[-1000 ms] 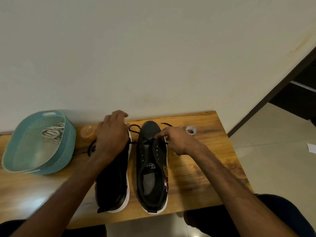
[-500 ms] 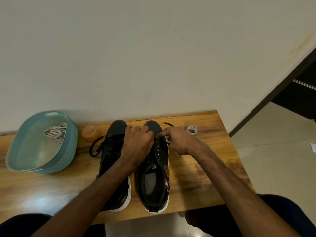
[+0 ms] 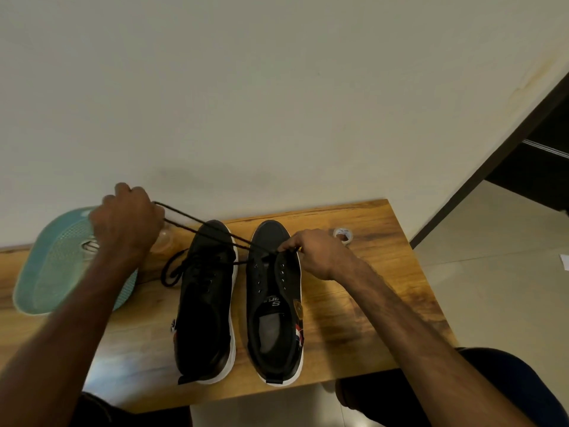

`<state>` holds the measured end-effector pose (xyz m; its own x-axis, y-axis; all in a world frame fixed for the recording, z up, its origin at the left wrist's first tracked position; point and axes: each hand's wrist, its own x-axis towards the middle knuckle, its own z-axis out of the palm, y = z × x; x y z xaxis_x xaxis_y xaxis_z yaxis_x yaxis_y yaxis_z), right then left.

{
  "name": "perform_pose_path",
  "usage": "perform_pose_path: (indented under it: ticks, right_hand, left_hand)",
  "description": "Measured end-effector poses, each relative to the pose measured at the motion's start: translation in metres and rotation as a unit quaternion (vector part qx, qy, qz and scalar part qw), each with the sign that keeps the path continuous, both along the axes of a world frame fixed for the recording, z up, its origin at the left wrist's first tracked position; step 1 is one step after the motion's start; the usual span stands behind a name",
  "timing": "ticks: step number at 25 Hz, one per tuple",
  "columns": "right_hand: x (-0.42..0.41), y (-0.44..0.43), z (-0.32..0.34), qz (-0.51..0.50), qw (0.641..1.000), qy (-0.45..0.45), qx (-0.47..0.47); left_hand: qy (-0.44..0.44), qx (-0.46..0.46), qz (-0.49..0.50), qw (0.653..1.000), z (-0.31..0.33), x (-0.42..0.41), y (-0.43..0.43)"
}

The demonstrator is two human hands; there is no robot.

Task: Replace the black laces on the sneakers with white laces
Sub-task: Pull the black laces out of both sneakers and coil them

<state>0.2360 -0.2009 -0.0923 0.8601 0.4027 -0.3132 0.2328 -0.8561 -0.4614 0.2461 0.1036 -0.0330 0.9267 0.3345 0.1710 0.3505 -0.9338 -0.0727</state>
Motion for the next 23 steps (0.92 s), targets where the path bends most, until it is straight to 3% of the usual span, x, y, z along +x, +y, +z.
perform_pose_path:
  ticks: [3, 6, 8, 12, 17, 23]
  right_hand:
    - [0.0, 0.002, 0.002, 0.003, 1.0, 0.009, 0.024]
    - [0.0, 0.002, 0.005, 0.0, 1.0, 0.017, 0.018]
    - [0.002, 0.001, 0.004, 0.005, 1.0, 0.021, 0.005]
    - [0.003, 0.001, 0.001, 0.004, 1.0, 0.013, -0.006]
    - [0.004, -0.002, -0.001, -0.006, 1.0, 0.007, 0.002]
    - [0.002, -0.003, 0.005, 0.01, 1.0, 0.018, 0.007]
  left_hand:
    - [0.088, 0.022, -0.085, 0.992, -0.012, -0.013, -0.029]
    - [0.147, 0.006, -0.281, 0.948, -0.034, -0.022, -0.095]
    - [0.159, 0.008, -0.35, 0.923, -0.05, -0.028, -0.127]
    - [0.124, 0.007, -0.342, 0.931, -0.063, -0.029, -0.133]
    - [0.088, 0.085, -0.372, 0.92, -0.062, -0.022, -0.118]
    - [0.092, -0.025, -0.406, 0.909, -0.069, -0.024, -0.126]
